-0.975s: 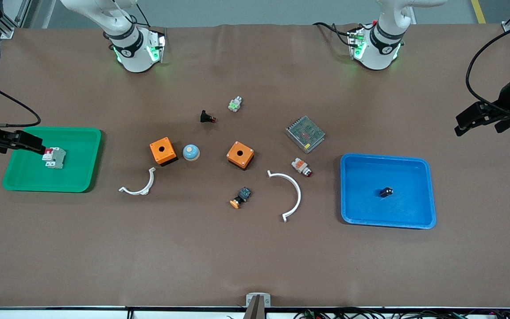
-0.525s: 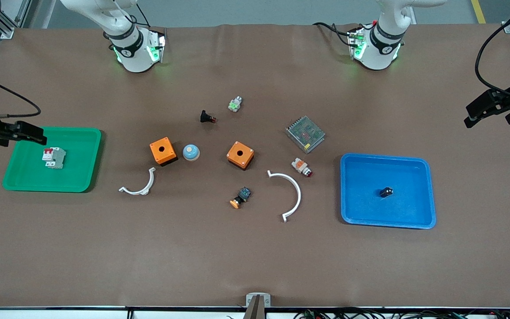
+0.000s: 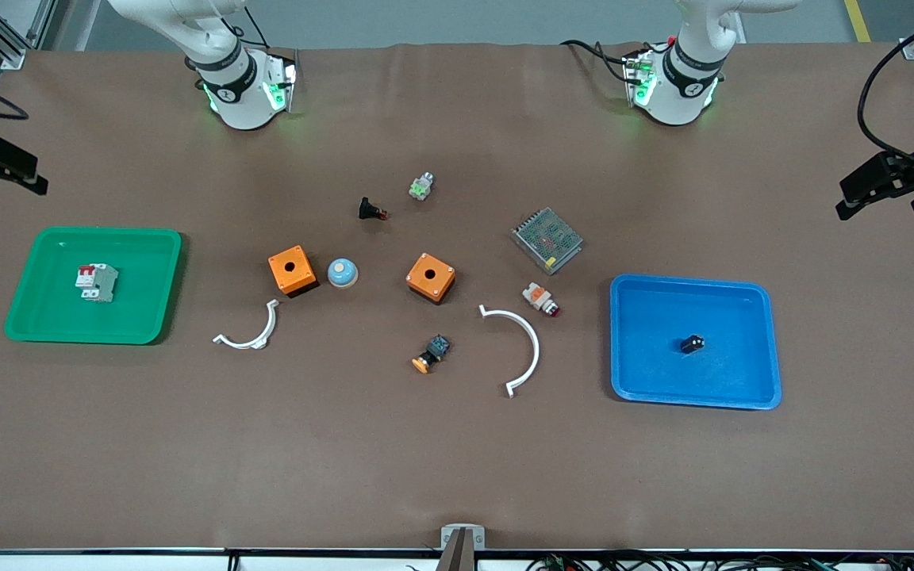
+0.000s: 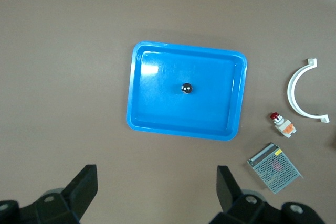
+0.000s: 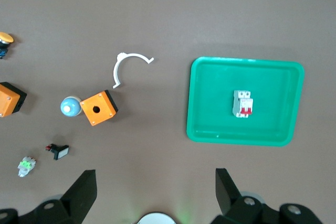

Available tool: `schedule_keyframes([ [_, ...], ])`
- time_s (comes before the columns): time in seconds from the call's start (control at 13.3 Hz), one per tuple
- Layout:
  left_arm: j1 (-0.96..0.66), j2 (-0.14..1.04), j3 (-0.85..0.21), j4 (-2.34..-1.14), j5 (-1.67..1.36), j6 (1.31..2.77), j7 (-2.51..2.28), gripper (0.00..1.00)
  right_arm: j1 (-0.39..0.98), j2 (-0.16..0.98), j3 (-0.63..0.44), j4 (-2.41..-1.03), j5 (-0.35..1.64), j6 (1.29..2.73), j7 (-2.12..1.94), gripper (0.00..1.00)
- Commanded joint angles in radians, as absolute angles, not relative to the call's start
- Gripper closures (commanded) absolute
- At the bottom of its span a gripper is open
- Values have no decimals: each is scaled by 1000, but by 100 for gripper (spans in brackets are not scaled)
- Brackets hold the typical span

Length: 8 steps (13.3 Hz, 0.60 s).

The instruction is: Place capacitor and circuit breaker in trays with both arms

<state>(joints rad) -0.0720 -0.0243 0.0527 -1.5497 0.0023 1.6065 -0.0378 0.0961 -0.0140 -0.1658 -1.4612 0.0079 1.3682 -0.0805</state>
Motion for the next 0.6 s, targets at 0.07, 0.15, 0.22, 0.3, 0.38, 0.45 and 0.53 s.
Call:
schedule_keyframes([
  [0.07,-77,-26,48,-1537,-20,1594,-23,0,127,-48,-164,-1508,6,1361,12,0],
  [0.15,-80,-23,46,-1537,-20,1594,-23,0,129,-48,-164,-1506,6,1365,12,0],
  [0.22,-83,-20,46,-1537,-20,1594,-23,0,127,-46,-164,-1508,6,1374,6,0],
  [0.3,-84,-18,46,-1537,-18,1594,-23,0,127,-45,-166,-1508,8,1384,0,0],
  [0.38,-81,-15,48,-1537,-18,1594,-23,0,127,-44,-166,-1509,6,1387,0,0],
  [0.45,-84,-14,48,-1537,-18,1594,-23,0,129,-44,-166,-1509,3,1387,0,0],
  [0.53,-86,-11,48,-1539,-18,1595,-23,0,129,-44,-166,-1511,2,1388,0,0],
])
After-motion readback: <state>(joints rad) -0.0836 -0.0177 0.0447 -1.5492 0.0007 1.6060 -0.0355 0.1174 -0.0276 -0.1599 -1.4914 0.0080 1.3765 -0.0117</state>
